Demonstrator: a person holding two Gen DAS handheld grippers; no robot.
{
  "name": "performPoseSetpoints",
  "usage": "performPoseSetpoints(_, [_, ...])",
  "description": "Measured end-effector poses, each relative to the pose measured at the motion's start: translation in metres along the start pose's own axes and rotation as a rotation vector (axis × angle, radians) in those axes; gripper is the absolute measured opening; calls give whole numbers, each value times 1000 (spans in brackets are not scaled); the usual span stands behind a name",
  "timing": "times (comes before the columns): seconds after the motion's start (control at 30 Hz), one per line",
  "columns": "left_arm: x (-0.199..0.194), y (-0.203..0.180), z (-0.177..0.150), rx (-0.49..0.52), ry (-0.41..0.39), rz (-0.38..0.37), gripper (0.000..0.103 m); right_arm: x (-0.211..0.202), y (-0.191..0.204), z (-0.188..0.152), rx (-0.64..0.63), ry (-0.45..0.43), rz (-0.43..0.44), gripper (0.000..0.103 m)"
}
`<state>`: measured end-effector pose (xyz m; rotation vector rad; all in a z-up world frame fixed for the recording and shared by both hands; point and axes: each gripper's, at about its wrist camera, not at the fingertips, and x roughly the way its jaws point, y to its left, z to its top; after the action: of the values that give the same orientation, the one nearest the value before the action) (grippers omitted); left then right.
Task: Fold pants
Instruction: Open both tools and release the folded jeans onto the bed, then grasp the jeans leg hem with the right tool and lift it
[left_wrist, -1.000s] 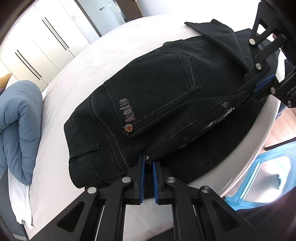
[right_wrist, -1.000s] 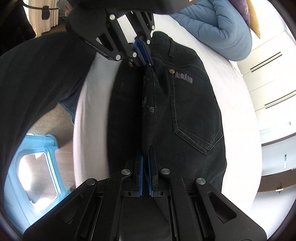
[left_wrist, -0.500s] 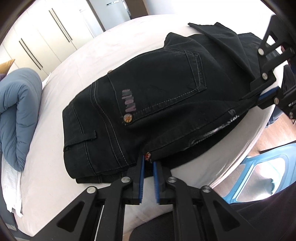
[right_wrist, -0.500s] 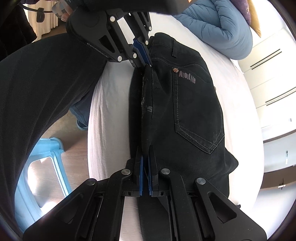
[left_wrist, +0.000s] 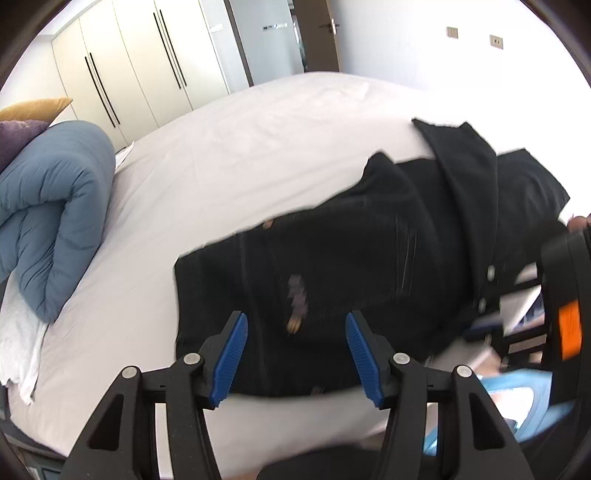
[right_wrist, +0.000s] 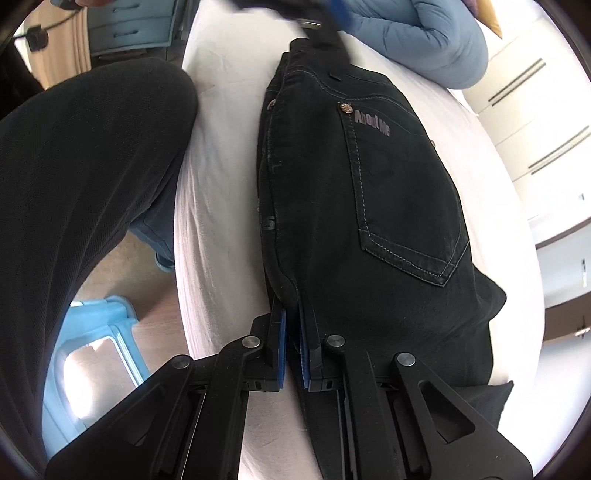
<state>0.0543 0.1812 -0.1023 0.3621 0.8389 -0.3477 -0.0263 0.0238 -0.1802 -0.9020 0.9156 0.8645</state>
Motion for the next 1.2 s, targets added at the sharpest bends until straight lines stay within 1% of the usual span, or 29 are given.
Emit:
performPoseSetpoints(0.1, [33, -10, 24, -2, -7, -58, 58, 1, -4, -2, 49, -14, 14, 8])
performPoseSetpoints(0.13, [49, -12, 31, -9, 15, -81, 58, 1, -6, -4, 74, -22, 19, 8])
performPoseSetpoints(0.17, [65, -13, 35, -15, 47, -89, 57, 1, -8, -5, 97, -29, 20, 7])
performPoseSetpoints(0.23, [105, -19, 31, -12, 150, -78, 50, 0, -11, -8, 146, -41, 28, 8])
performPoseSetpoints(0.27, [118, -21, 25, -17, 186, -80, 50, -3, -14, -11, 185, -46, 34, 12])
performPoseSetpoints(0.33, [123, -16, 18, -52, 159, -90, 50, -8, -19, -18, 256, -46, 49, 25])
performPoseSetpoints(0.37, [123, -13, 19, -70, 165, -95, 50, -13, -22, -24, 290, -56, 68, 45])
performPoseSetpoints(0.4, [121, -12, 19, -72, 176, -91, 50, -18, -24, -29, 322, -70, 87, 67])
performPoseSetpoints(0.43, [121, -12, 22, -61, 188, -79, 50, -27, -28, -39, 380, -105, 105, 72])
performPoseSetpoints(0.47, [119, -13, 26, -57, 198, -67, 49, -34, -33, -46, 431, -132, 118, 74])
performPoseSetpoints(0.5, [114, -16, 31, -63, 197, -63, 46, -42, -40, -56, 496, -154, 143, 74])
performPoseSetpoints(0.57, [101, -17, 49, -94, 144, -77, 45, -55, -58, -72, 608, -179, 166, 74])
performPoseSetpoints(0.63, [96, -34, 65, -103, 113, -89, 46, -66, -85, -91, 734, -186, 132, 74])
performPoseSetpoints(0.67, [98, -40, 75, -101, 100, -89, 46, -68, -107, -103, 813, -178, 104, 75])
performPoseSetpoints(0.73, [109, -48, 89, -112, 96, -114, 46, -68, -158, -129, 973, -144, 63, 75])
performPoseSetpoints(0.77, [115, -49, 91, -119, 103, -124, 46, -68, -181, -141, 1041, -130, 45, 74])
performPoseSetpoints(0.8, [127, -54, 94, -122, 128, -135, 46, -66, -210, -154, 1117, -111, 24, 74])
performPoseSetpoints(0.83, [140, -61, 94, -126, 162, -149, 46, -64, -231, -163, 1170, -91, 12, 74])
performPoseSetpoints(0.87, [158, -66, 90, -131, 214, -159, 46, -61, -257, -177, 1243, -78, -5, 75])
performPoseSetpoints(0.9, [167, -73, 84, -134, 237, -154, 46, -57, -282, -189, 1308, -70, -27, 75])
performPoseSetpoints(0.93, [172, -74, 81, -140, 225, -150, 46, -52, -299, -195, 1347, -47, -42, 75])
performPoseSetpoints(1.0, [173, -75, 81, -169, 213, -158, 45, -34, -338, -213, 1436, 30, -78, 75])
performPoseSetpoints(1.03, [173, -77, 82, -176, 213, -163, 45, -20, -357, -221, 1485, 60, -67, 75])
performPoseSetpoints(1.1, [173, -74, 79, -181, 209, -169, 45, 4, -381, -229, 1532, 126, -67, 74])
performPoseSetpoints(1.2, [173, -75, 79, -189, 204, -176, 45, 36, -403, -230, 1557, 205, -83, 74])
